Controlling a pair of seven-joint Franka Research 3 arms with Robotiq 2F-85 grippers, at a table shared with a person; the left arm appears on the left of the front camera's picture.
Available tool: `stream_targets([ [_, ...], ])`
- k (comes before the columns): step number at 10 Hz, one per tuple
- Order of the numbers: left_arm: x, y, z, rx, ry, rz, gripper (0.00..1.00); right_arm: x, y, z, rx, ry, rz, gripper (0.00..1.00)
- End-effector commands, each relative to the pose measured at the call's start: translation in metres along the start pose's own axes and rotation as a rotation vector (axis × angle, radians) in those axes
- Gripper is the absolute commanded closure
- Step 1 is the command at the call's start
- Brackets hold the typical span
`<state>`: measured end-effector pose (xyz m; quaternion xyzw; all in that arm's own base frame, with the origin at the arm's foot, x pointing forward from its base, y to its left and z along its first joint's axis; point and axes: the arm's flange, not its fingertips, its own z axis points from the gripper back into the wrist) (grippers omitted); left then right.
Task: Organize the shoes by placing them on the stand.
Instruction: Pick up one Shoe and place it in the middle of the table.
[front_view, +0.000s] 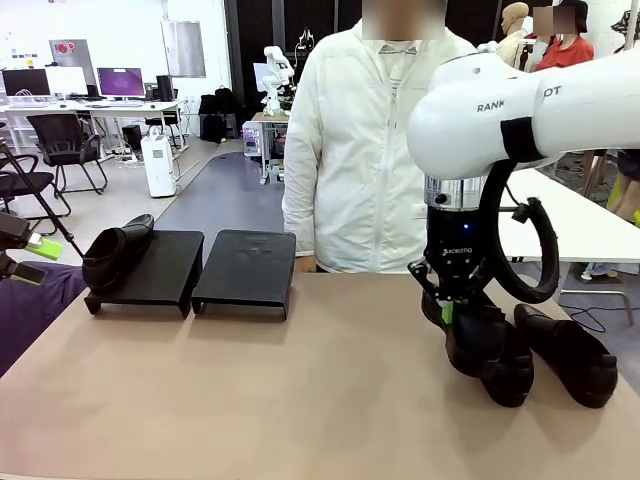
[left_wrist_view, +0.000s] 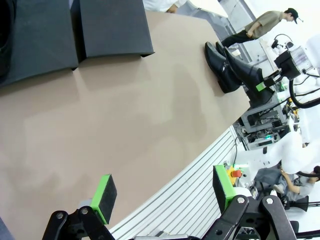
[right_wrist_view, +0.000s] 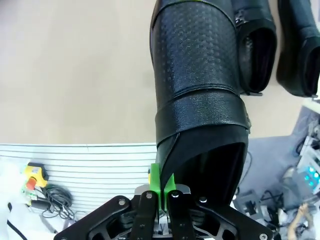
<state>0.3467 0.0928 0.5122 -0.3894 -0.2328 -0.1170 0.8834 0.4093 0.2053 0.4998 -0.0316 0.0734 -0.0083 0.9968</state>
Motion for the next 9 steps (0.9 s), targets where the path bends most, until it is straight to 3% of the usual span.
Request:
stream_targets([
  [1, -0.002, 0.001, 0.0, -0.01, -0.015, -0.02, 0.0, -0.002, 0.0, -0.002, 0.0, -0.001, 0.001, 1.0],
  [2, -0.002, 0.001, 0.0, -0.01, -0.015, -0.02, 0.0, -0.004, 0.018, -0.005, 0.072, -0.093, -0.015, 1.0],
  [3, -0.002, 0.001, 0.0, -0.01, -0.015, -0.02, 0.0, -0.025, 0.055, -0.019, 0.075, -0.267, -0.032, 1.0],
  [5, -0.002, 0.001, 0.0, -0.01, -0.015, -0.02, 0.0, -0.05, 0.112, -0.057, 0.131, -0.413, -0.061, 1.0],
  [6, -0.002, 0.001, 0.0, -0.01, -0.015, -0.02, 0.0, -0.052, 0.138, -0.073, 0.16, -0.458, -0.096, 1.0],
  [9, -0.002, 0.001, 0.0, -0.01, -0.015, -0.02, 0.0, -0.03, 0.186, -0.097, 0.194, -0.422, 0.002, 1.0],
])
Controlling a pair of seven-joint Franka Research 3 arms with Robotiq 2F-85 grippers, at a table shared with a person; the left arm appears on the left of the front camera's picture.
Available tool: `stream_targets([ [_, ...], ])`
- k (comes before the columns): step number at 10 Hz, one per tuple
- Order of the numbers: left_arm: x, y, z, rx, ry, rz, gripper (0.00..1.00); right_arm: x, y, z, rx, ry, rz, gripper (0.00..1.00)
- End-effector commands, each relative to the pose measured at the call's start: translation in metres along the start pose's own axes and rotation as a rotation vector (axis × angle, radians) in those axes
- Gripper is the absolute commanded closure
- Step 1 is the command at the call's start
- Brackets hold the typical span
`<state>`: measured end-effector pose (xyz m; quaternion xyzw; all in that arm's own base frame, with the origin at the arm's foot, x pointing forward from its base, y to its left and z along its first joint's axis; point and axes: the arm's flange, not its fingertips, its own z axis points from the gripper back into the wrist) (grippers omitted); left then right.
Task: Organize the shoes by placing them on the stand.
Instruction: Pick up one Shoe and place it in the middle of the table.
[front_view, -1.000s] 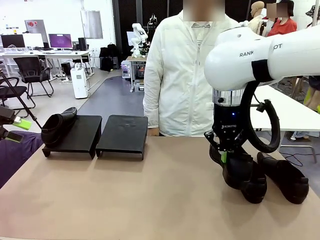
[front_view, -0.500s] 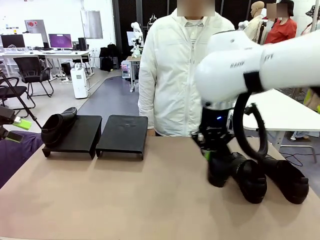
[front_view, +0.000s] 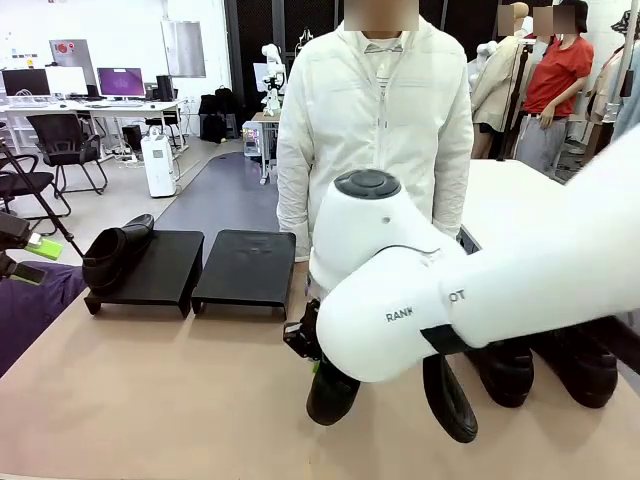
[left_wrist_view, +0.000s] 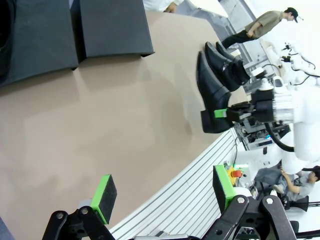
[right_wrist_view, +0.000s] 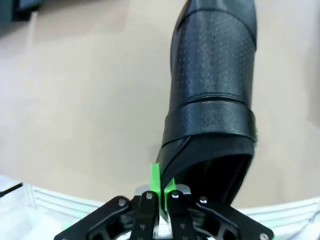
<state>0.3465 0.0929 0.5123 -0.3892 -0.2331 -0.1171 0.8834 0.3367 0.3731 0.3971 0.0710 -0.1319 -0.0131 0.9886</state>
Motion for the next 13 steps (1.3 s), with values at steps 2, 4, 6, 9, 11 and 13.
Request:
stream_targets([
  [2, -0.002, 0.001, -0.001, -0.01, -0.015, -0.019, 0.0, 0.033, 0.028, -0.028, -0.013, 0.042, 0.063, 1.0],
  [4, -0.002, 0.001, -0.001, -0.01, -0.015, -0.019, 0.0, 0.036, 0.039, -0.041, 0.004, 0.111, 0.123, 1.0],
  [6, -0.002, 0.001, -0.001, -0.01, -0.015, -0.019, 0.0, 0.04, 0.045, -0.05, 0.018, 0.132, 0.173, 1.0],
  [9, -0.002, 0.001, -0.001, -0.01, -0.015, -0.019, 0.0, 0.04, 0.045, -0.049, 0.005, 0.15, 0.209, 0.0],
  [11, -0.002, 0.001, -0.001, -0.01, -0.015, -0.019, 0.0, 0.039, 0.038, -0.032, 0.022, 0.124, 0.198, 0.0],
  [13, -0.002, 0.001, -0.001, -0.01, -0.015, -0.019, 0.0, 0.041, -0.001, 0.024, 0.138, 0.104, 0.191, 0.0],
])
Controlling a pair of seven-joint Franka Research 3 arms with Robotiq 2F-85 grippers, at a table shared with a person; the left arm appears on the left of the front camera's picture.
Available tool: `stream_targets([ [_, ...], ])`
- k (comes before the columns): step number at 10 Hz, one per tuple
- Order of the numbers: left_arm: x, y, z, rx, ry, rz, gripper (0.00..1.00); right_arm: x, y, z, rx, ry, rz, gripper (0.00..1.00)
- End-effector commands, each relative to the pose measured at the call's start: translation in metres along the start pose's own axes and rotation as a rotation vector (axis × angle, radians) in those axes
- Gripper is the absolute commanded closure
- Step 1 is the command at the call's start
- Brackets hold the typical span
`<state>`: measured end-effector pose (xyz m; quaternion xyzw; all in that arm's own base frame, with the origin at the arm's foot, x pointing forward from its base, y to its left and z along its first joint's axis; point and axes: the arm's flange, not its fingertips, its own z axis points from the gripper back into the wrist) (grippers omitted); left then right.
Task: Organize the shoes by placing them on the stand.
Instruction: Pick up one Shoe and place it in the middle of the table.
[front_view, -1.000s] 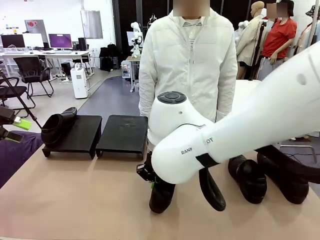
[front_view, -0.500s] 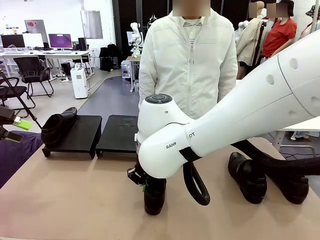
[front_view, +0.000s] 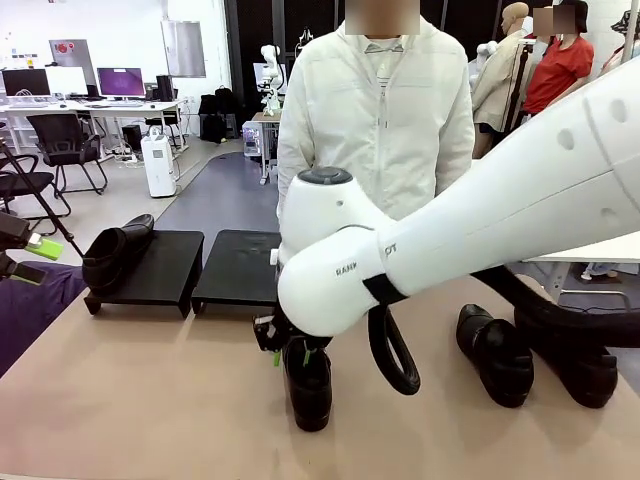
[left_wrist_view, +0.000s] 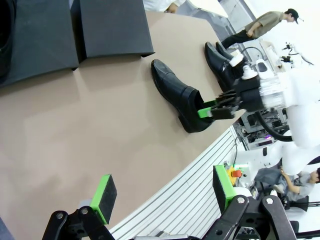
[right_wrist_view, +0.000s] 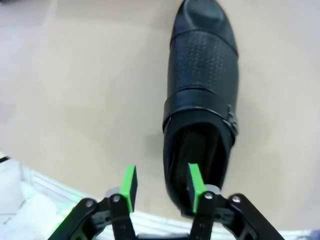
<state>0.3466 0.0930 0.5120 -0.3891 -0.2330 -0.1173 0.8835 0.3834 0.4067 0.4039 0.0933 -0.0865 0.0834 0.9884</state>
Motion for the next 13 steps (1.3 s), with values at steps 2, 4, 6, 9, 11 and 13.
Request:
stream_targets([
  [2, -0.001, 0.001, 0.0, -0.01, -0.015, -0.019, 0.0, -0.031, -0.095, 0.114, 0.164, 0.017, -0.003, 0.0],
  [4, -0.001, 0.001, 0.0, -0.01, -0.015, -0.019, 0.0, -0.056, -0.196, 0.191, 0.391, 0.114, 0.032, 0.0],
  [6, -0.001, 0.001, 0.0, -0.01, -0.015, -0.019, 0.0, -0.085, -0.283, 0.231, 0.521, 0.068, -0.015, 0.0],
  [9, -0.001, 0.001, 0.0, -0.01, -0.015, -0.019, 0.0, -0.134, -0.397, 0.205, 0.715, 0.015, -0.203, 0.0],
  [11, -0.001, 0.001, 0.0, -0.01, -0.015, -0.019, 0.0, -0.148, -0.428, 0.178, 0.762, -0.116, -0.294, 0.0],
  [13, -0.001, 0.001, 0.0, -0.01, -0.015, -0.019, 0.0, -0.15, -0.414, 0.211, 0.703, 0.012, -0.232, 0.0],
])
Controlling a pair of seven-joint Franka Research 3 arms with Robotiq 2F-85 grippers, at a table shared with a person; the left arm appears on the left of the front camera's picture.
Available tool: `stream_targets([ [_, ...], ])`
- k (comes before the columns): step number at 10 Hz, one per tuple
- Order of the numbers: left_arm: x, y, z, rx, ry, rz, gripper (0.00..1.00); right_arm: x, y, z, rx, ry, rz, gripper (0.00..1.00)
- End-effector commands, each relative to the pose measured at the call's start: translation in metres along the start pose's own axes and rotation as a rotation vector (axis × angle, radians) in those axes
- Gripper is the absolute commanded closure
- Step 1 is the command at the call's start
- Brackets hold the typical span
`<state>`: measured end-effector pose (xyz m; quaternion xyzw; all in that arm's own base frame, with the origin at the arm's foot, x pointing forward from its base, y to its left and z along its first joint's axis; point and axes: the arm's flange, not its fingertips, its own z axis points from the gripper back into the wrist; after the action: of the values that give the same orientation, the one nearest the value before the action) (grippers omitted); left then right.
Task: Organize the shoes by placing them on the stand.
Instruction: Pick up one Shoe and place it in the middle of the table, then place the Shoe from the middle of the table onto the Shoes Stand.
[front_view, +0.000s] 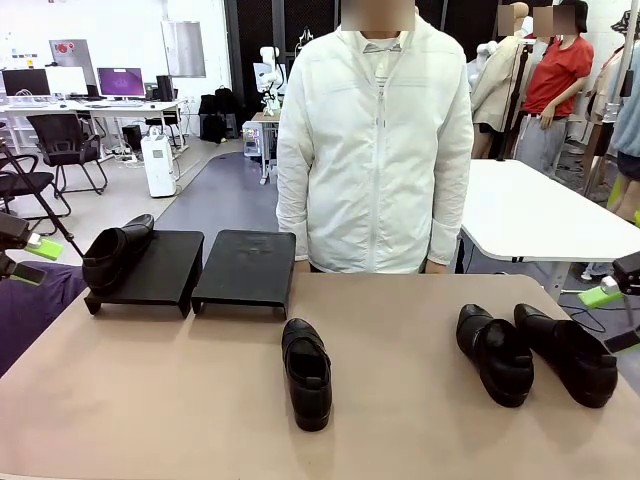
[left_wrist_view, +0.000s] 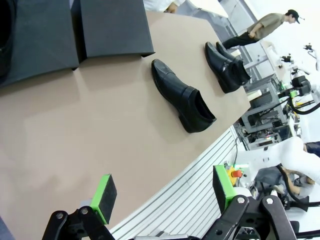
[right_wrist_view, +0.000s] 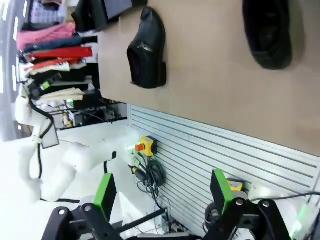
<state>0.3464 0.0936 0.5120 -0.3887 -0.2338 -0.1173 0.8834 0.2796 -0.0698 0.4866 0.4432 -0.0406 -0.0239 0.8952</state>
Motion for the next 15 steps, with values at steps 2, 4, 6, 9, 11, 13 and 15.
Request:
stream_targets([
  [2, -0.001, 0.0, -0.001, -0.011, -0.014, -0.018, 0.0, 0.0, 0.025, 0.004, -0.016, 0.027, 0.032, 0.0],
  [4, -0.001, 0.0, -0.001, -0.011, -0.014, -0.018, 0.0, 0.0, 0.025, 0.004, -0.016, 0.027, 0.032, 0.0],
  [6, -0.001, 0.0, -0.001, -0.011, -0.014, -0.018, 0.0, 0.0, 0.025, 0.004, -0.016, 0.027, 0.032, 0.0],
  [9, -0.001, 0.0, -0.001, -0.011, -0.014, -0.018, 0.0, 0.0, 0.025, 0.004, -0.016, 0.027, 0.032, 0.0],
  [11, -0.001, 0.0, -0.001, -0.011, -0.014, -0.018, 0.0, 0.0, 0.025, 0.004, -0.016, 0.027, 0.032, 0.0],
  [13, 0.031, -0.07, -0.034, 0.156, 0.11, -0.007, 0.0, 0.0, 0.025, 0.004, -0.016, 0.027, 0.032, 0.0],
  [15, 0.089, -0.165, -0.149, 0.306, 0.308, 0.076, 0.0, 0.0, 0.025, 0.004, -0.016, 0.027, 0.032, 0.0],
])
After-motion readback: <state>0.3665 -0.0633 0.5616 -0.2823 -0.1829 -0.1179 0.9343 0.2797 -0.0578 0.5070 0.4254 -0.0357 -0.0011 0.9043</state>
